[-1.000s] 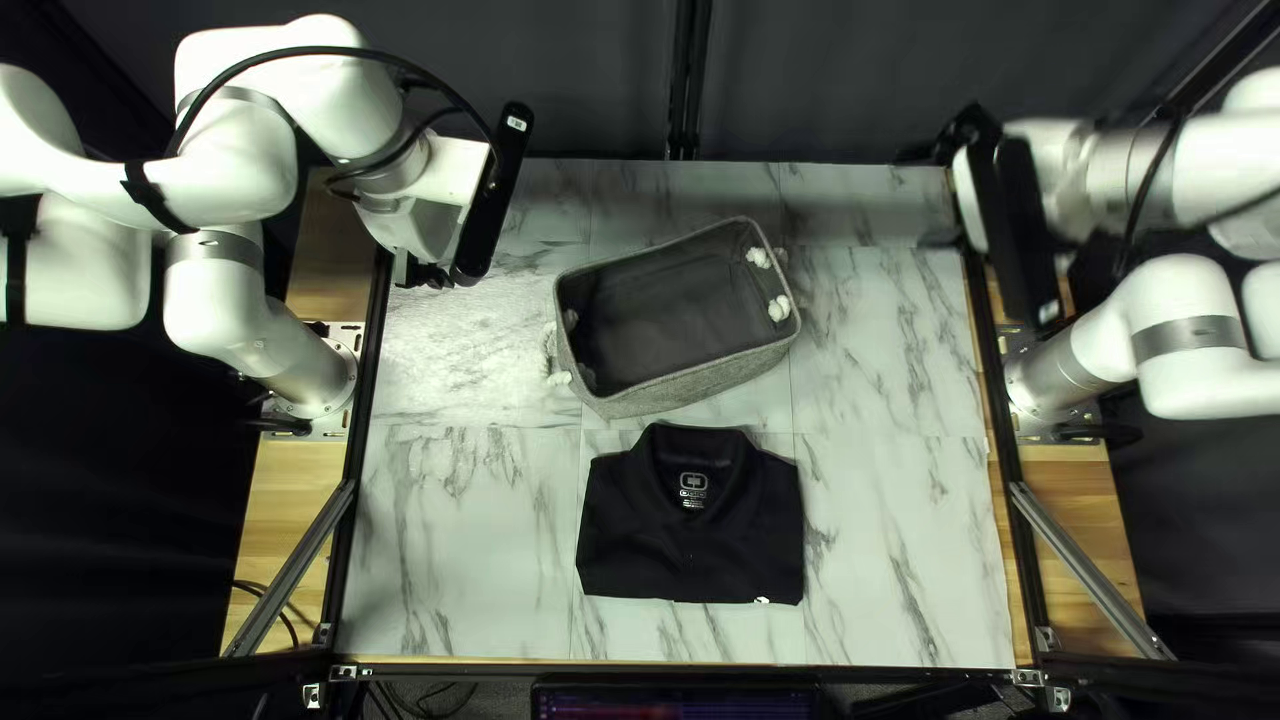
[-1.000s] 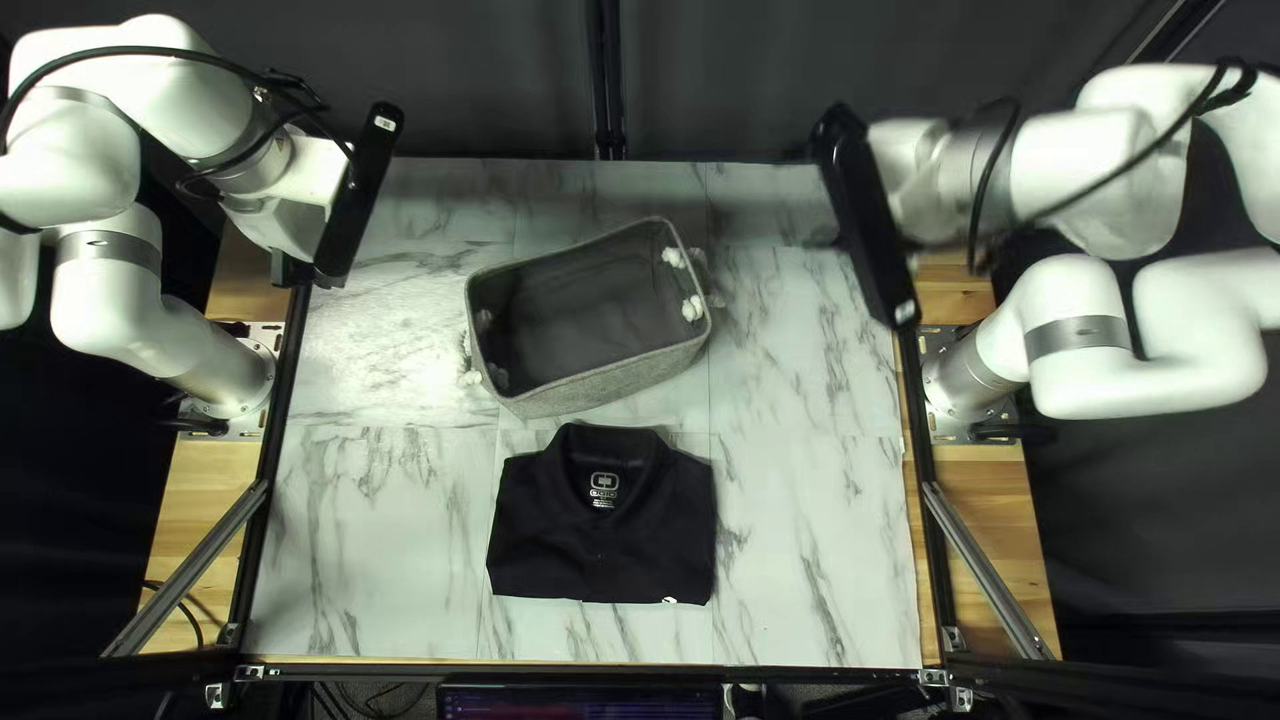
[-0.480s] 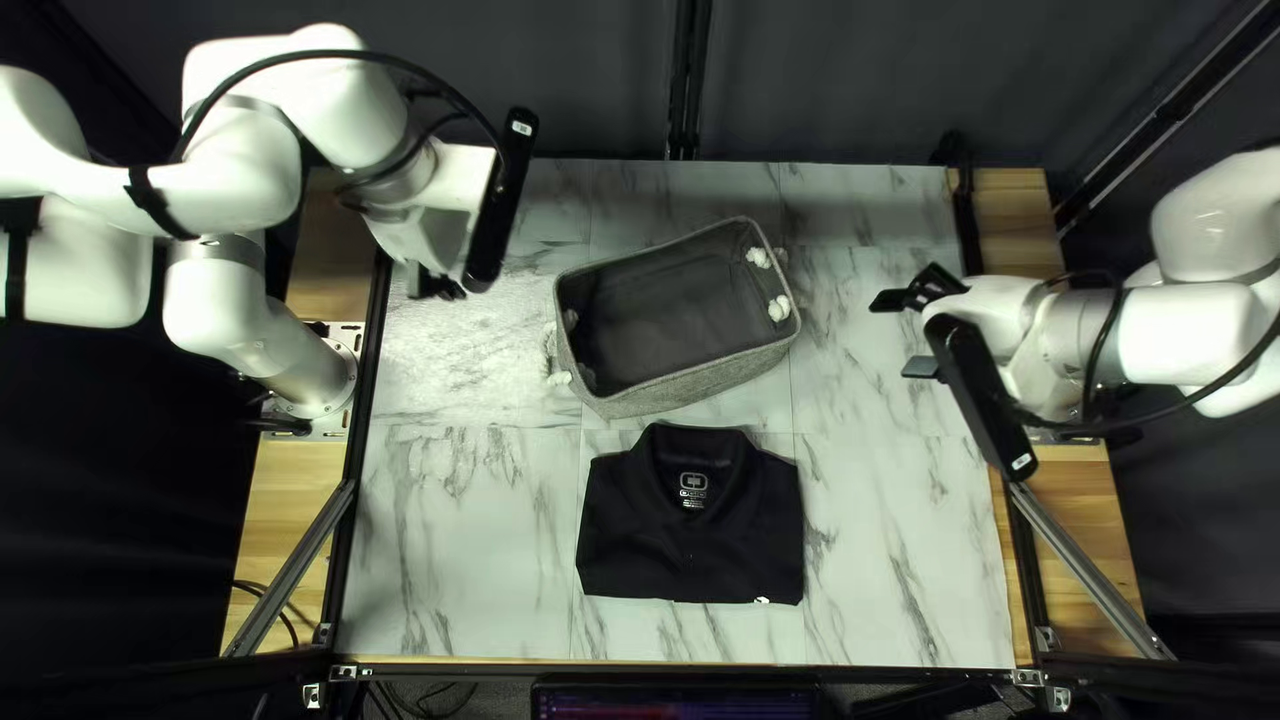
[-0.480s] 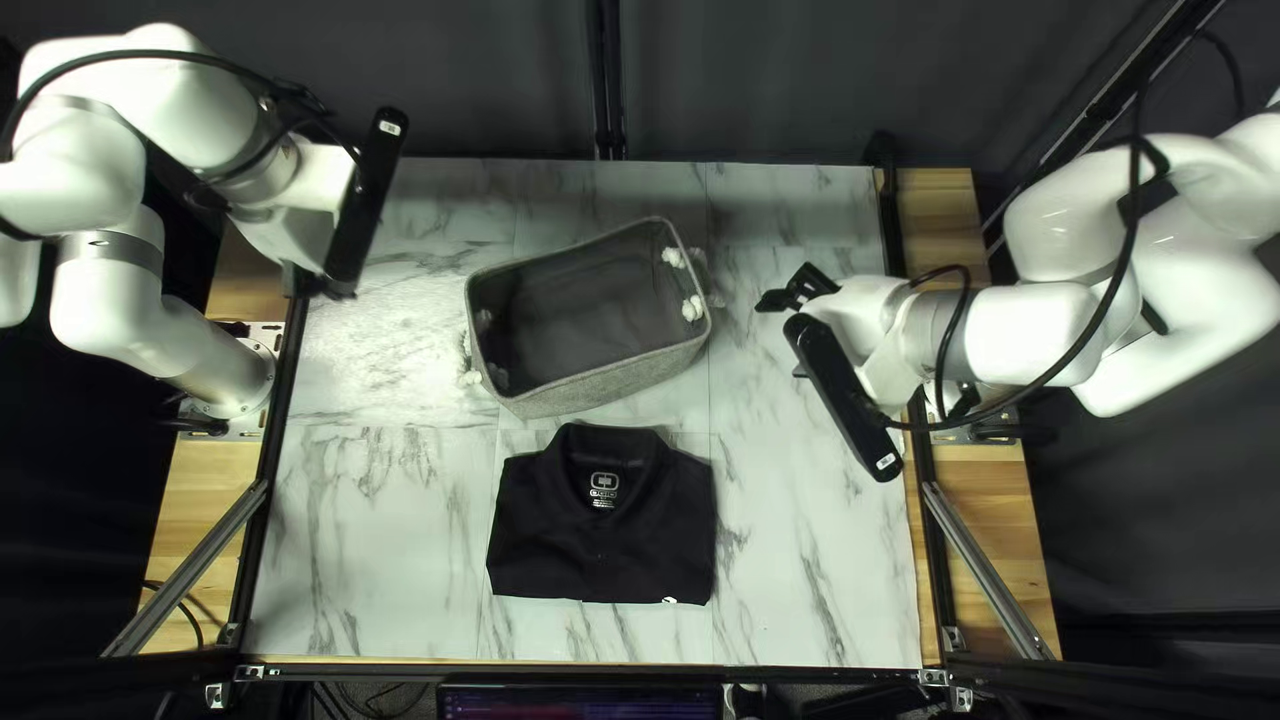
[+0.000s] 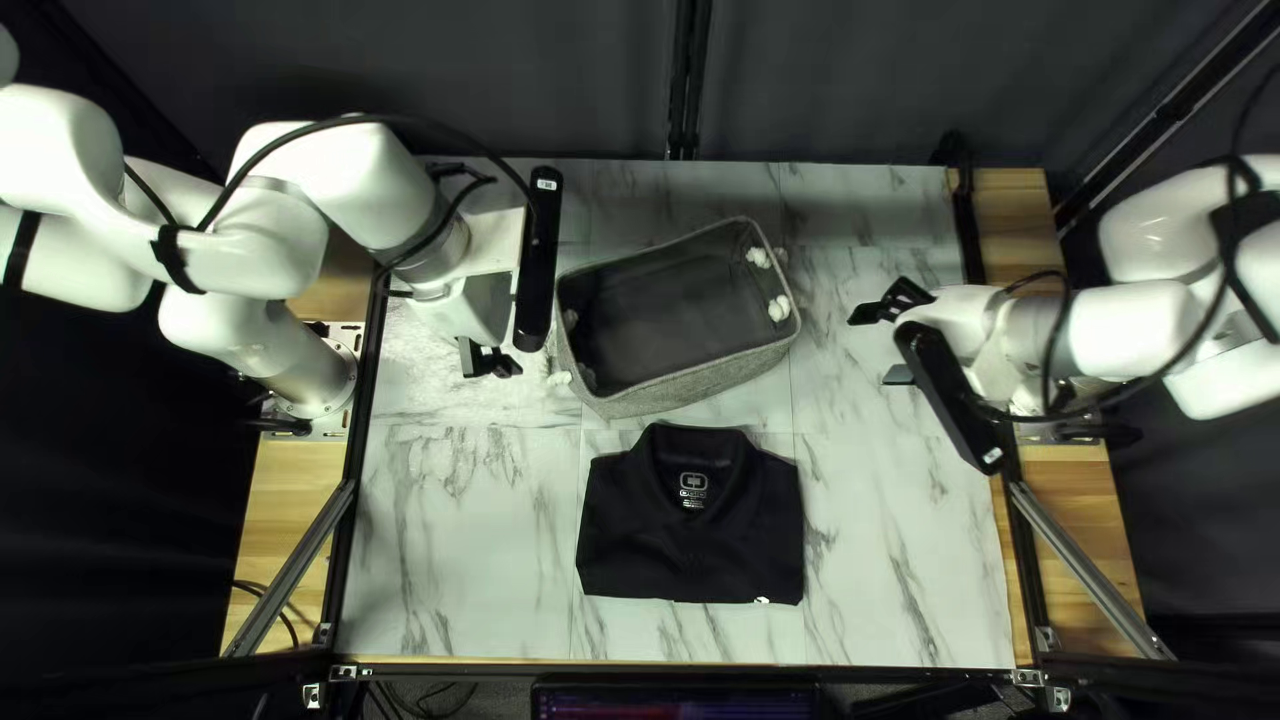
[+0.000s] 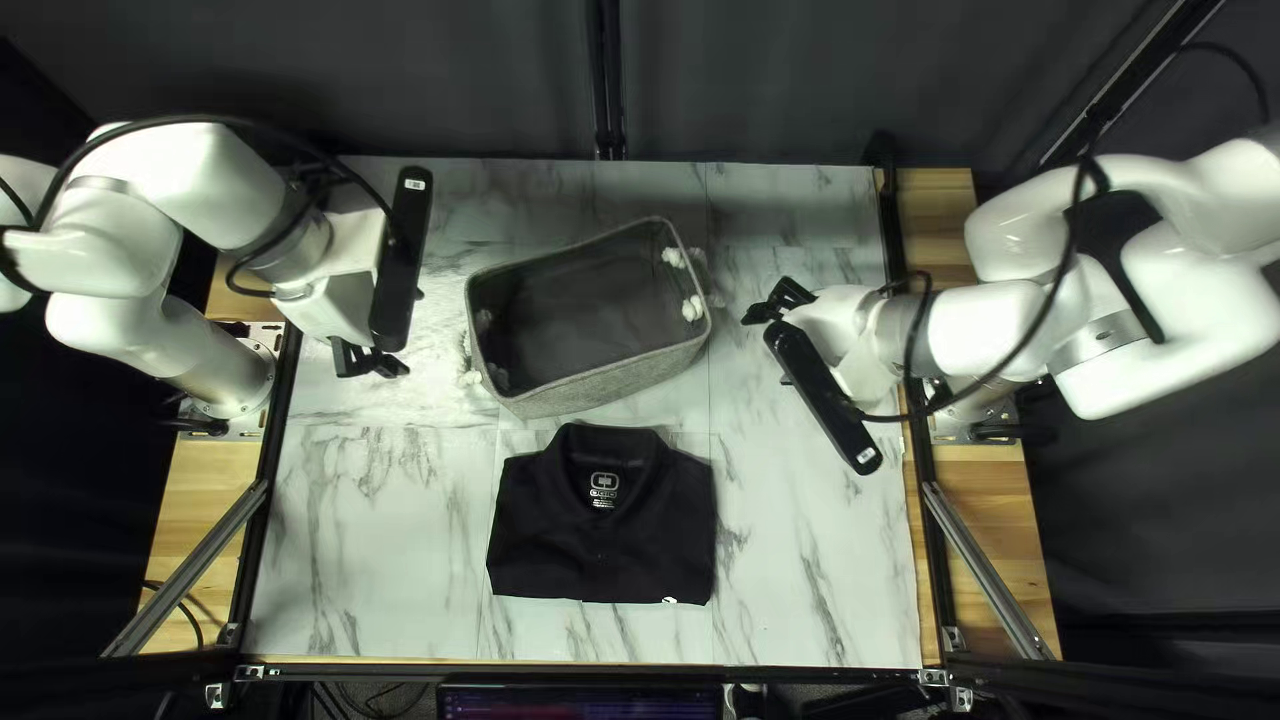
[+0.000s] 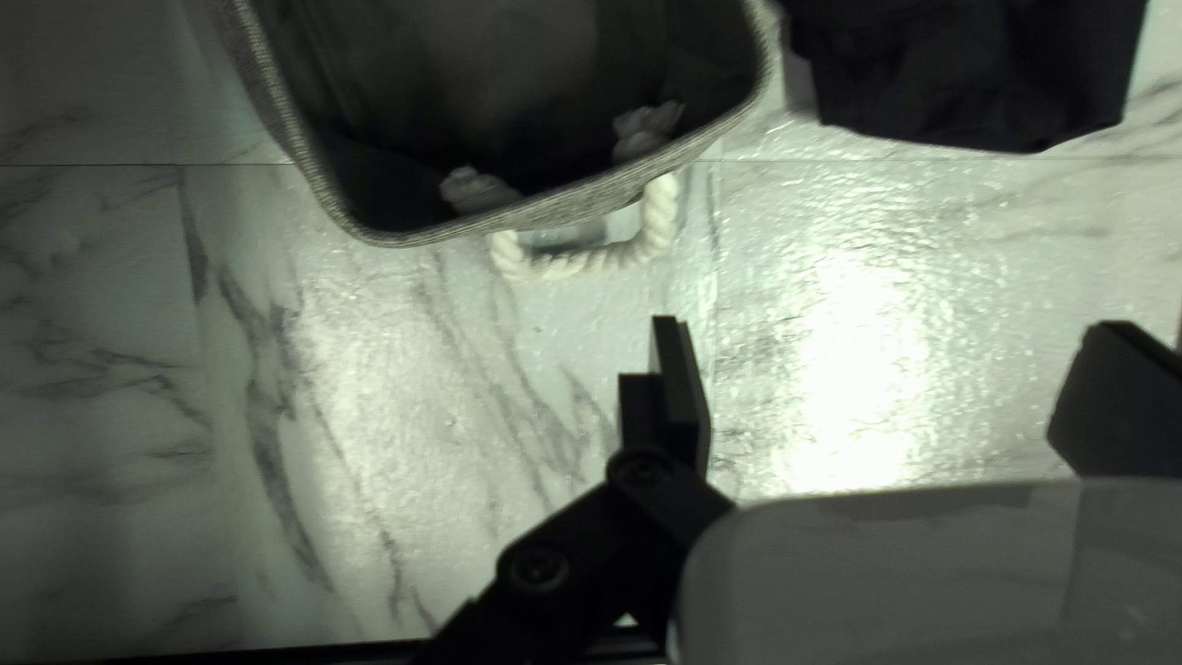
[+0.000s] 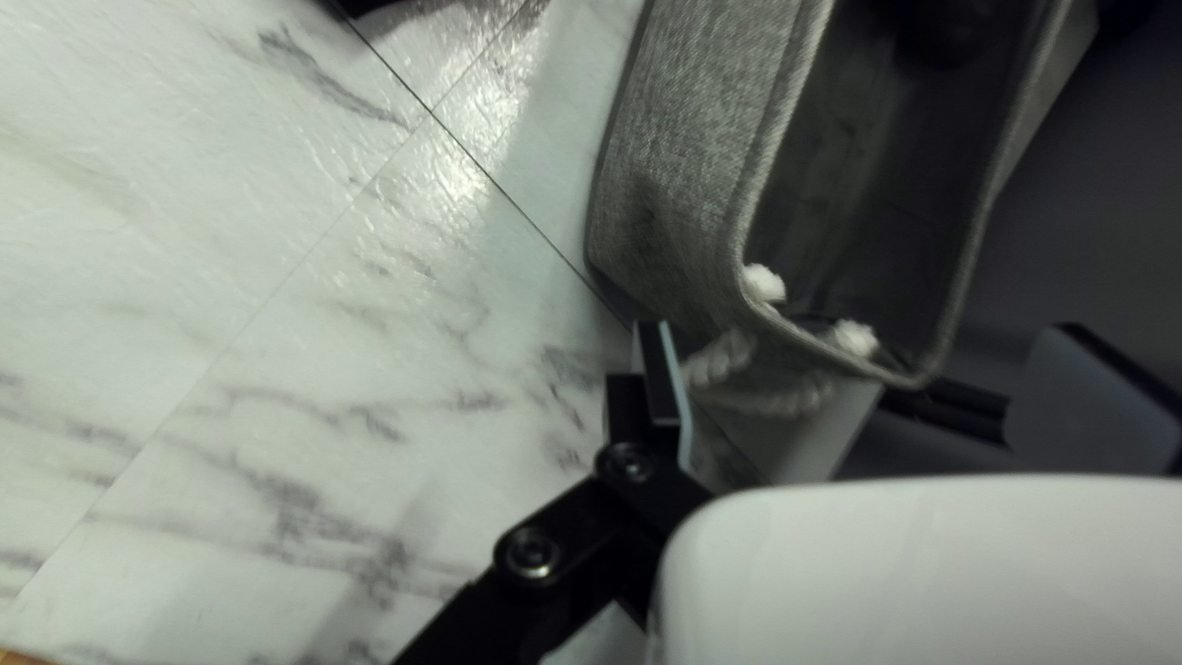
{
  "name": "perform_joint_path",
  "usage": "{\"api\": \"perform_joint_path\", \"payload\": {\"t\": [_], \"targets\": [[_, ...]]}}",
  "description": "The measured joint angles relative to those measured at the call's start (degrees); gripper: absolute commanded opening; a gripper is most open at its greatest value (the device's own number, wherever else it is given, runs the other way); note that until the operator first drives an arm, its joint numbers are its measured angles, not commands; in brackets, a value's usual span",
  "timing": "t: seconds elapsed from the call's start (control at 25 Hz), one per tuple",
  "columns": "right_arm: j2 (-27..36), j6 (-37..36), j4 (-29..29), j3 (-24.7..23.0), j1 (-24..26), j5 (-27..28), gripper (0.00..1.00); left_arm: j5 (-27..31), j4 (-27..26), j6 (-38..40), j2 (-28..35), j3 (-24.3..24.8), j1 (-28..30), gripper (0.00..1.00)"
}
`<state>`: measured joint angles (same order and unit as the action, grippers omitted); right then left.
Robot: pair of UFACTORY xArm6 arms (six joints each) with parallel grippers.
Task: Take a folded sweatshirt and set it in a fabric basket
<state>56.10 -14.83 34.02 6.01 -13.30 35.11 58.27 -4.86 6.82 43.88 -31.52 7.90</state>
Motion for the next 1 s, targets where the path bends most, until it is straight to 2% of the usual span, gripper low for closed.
{"api": "perform_joint_path", "payload": {"t": [0.16, 0.36, 0.52, 0.68, 1.0], "targets": [[-7.25, 3.37, 1.77, 1.47, -1.01, -3.95, 1.0, -0.75, 0.39, 3.42, -2.66, -1.49, 3.04, 1.0], [-17.97, 10.84, 5.91, 7.28, -5.59, -5.59, 1.0, -1.13, 0.41, 6.26, -7.3, -4.32, 7.46, 1.0], [-24.52, 13.5, 6.54, 11.94, -8.29, -5.78, 1.0, -0.41, -0.79, 6.67, -9.63, -6.18, 10.22, 1.0], [-25.67, 12.22, 4.6, 13.4, -9.18, -5.4, 1.0, 0.55, -1.49, 6.01, -10.3, -7.02, 10.57, 1.0], [-25.47, 12.27, 4.6, 13.28, -9.31, -5.2, 1.0, 0.59, -1.55, 5.99, -10.29, -7.01, 10.58, 1.0]]}}
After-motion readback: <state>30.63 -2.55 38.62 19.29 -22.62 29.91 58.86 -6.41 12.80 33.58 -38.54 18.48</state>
